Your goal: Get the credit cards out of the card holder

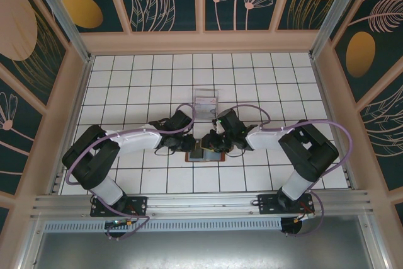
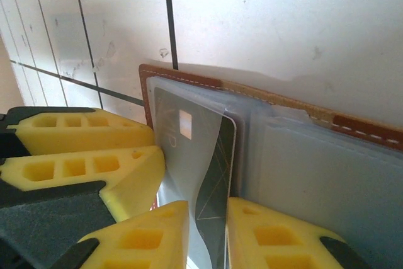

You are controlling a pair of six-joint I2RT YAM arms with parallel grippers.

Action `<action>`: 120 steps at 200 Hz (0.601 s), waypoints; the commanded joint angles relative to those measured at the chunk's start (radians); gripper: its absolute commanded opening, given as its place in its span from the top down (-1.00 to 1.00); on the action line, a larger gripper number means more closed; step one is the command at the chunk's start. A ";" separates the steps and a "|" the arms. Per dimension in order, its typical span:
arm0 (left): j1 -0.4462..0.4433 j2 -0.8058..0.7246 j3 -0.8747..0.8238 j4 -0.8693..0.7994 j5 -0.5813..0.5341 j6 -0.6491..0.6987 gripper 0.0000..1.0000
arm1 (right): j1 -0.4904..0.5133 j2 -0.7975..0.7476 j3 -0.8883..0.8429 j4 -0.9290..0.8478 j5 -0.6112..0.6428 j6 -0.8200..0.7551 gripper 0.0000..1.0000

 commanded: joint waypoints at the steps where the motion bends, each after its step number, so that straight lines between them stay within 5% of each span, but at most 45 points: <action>1: -0.013 0.049 -0.008 -0.049 -0.025 -0.011 0.53 | 0.005 -0.002 -0.007 0.135 -0.070 0.013 0.61; 120: -0.019 0.042 -0.012 -0.055 -0.029 -0.017 0.53 | 0.000 0.024 -0.039 0.224 -0.096 0.039 0.77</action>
